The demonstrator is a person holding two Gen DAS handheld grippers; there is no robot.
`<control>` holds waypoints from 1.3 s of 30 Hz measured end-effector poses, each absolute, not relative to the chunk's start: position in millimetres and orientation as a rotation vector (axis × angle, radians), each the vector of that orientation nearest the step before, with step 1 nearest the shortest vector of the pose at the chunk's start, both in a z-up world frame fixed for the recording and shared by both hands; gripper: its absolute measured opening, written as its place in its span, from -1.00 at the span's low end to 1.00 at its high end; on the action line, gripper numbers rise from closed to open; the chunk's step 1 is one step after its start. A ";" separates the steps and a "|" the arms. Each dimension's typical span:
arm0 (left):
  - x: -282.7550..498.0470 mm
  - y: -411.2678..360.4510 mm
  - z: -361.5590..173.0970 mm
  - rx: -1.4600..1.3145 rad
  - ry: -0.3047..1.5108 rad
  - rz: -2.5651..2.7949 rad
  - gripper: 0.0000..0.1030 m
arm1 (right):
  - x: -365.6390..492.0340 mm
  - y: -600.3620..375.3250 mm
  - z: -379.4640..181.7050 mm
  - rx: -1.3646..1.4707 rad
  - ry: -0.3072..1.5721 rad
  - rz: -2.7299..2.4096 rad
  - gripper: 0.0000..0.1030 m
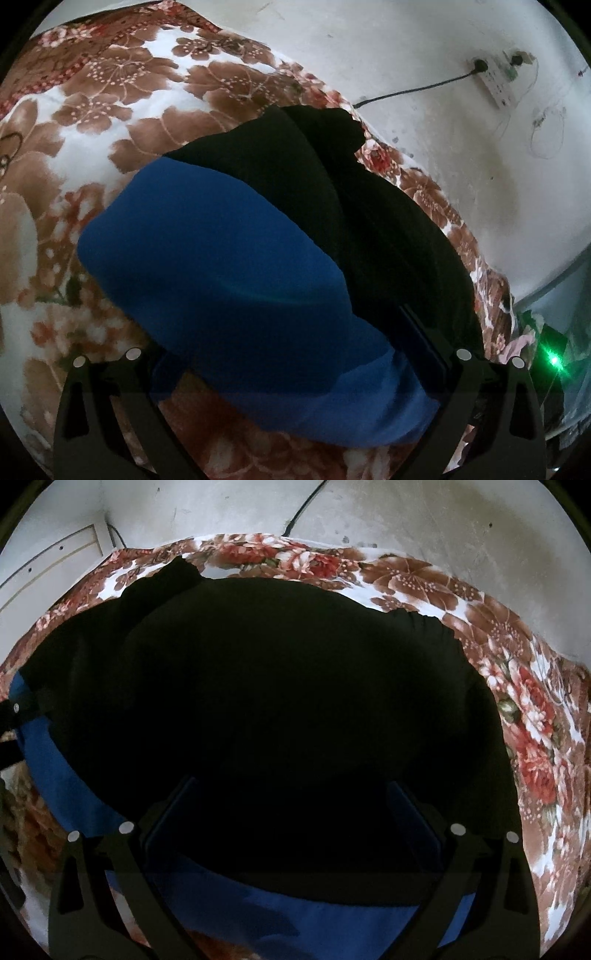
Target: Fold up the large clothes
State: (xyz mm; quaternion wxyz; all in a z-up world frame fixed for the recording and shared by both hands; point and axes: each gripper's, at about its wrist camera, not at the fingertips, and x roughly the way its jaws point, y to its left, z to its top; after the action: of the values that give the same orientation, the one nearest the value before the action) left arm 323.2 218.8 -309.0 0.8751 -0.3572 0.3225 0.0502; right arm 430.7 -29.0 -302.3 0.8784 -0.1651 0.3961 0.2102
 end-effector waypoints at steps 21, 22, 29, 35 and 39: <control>346.1 221.2 -311.5 -0.854 0.655 0.143 -0.40 | 424.8 -26.0 -312.7 -0.347 0.796 0.400 0.90; 345.5 218.4 -307.7 -0.828 0.656 0.140 -0.43 | 424.9 -26.3 -313.0 -0.344 0.795 0.401 0.90; 351.2 166.1 -244.1 -0.422 0.650 0.178 -0.51 | 420.8 -29.0 -317.9 -0.339 0.781 0.402 0.90; 372.2 115.4 -201.4 -0.168 0.643 0.141 -0.54 | 419.9 -35.6 -318.0 -0.303 0.790 0.401 0.90; 383.3 71.2 -182.0 0.022 0.641 0.085 -0.57 | 421.9 -42.2 -317.8 -0.277 0.820 0.430 0.90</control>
State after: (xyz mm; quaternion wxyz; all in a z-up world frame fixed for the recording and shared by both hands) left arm 383.3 71.2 -182.0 0.9481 0.0107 0.3150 0.0416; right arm 421.9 -42.2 -317.8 0.8854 -0.1334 0.3943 0.2067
